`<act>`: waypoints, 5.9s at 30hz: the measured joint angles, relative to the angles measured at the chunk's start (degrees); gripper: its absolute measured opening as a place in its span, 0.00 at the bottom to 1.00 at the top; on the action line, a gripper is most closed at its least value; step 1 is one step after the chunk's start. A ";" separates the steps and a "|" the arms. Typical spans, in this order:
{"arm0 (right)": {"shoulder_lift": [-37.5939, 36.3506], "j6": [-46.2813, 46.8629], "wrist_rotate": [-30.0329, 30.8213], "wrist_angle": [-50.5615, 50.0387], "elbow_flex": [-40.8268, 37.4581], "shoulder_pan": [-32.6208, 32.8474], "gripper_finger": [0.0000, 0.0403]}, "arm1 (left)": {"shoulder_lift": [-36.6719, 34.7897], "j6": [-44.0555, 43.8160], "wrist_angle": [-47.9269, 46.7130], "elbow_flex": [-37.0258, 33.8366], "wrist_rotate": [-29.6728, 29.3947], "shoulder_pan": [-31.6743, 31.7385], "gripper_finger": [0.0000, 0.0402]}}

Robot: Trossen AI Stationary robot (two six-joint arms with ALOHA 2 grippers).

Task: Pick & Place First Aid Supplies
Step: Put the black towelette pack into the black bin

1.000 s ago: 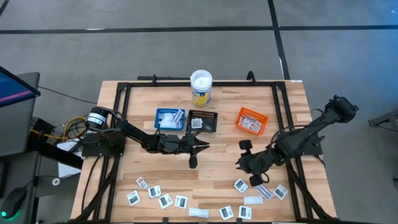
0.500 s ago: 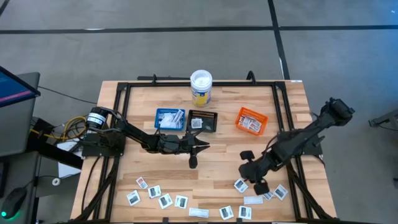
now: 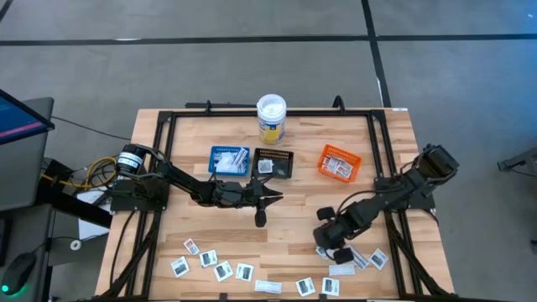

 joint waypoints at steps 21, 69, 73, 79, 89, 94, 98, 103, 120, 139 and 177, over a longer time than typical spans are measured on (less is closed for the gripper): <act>2.68 -7.70 4.15 2.26 0.11 0.13 0.17 | 0.00 0.00 -0.26 0.00 0.01 0.02 0.12; -1.38 -12.76 55.01 9.84 6.56 -10.24 0.00 | 0.00 -7.30 -0.43 -0.04 3.88 3.93 0.44; -1.38 -13.08 55.02 11.43 7.65 -10.71 0.00 | 0.00 -7.18 -0.42 -0.04 2.73 3.95 0.42; -1.38 -17.13 54.47 16.76 7.74 -10.97 0.00 | 0.00 -7.08 -0.40 -0.04 2.66 4.64 0.39; -1.38 -17.31 51.99 16.82 7.74 -10.97 0.00 | 0.00 -6.97 -0.39 -0.04 2.72 5.07 0.05; -1.38 -17.31 51.86 16.59 7.74 -10.95 0.00 | 0.00 -6.86 -0.99 -0.03 3.30 5.07 0.03; -1.40 -18.51 51.99 15.95 7.74 -10.88 0.03 | -0.02 -6.86 -3.57 0.04 3.24 5.07 0.02; -1.43 -19.67 52.17 16.04 7.74 -10.74 0.13 | 0.04 -5.42 -5.78 -0.09 3.27 5.07 0.02; -1.43 -15.12 31.09 19.60 7.76 -13.01 0.32 | 0.04 22.04 -5.97 -0.09 4.35 -0.58 0.02; -1.46 -19.73 22.52 17.78 7.94 -14.67 0.02 | 0.04 23.03 -6.36 -0.04 2.94 -0.78 0.02; -5.01 -12.13 23.67 12.76 7.74 -14.56 0.27 | -0.02 20.15 -3.85 0.00 2.56 -0.73 0.02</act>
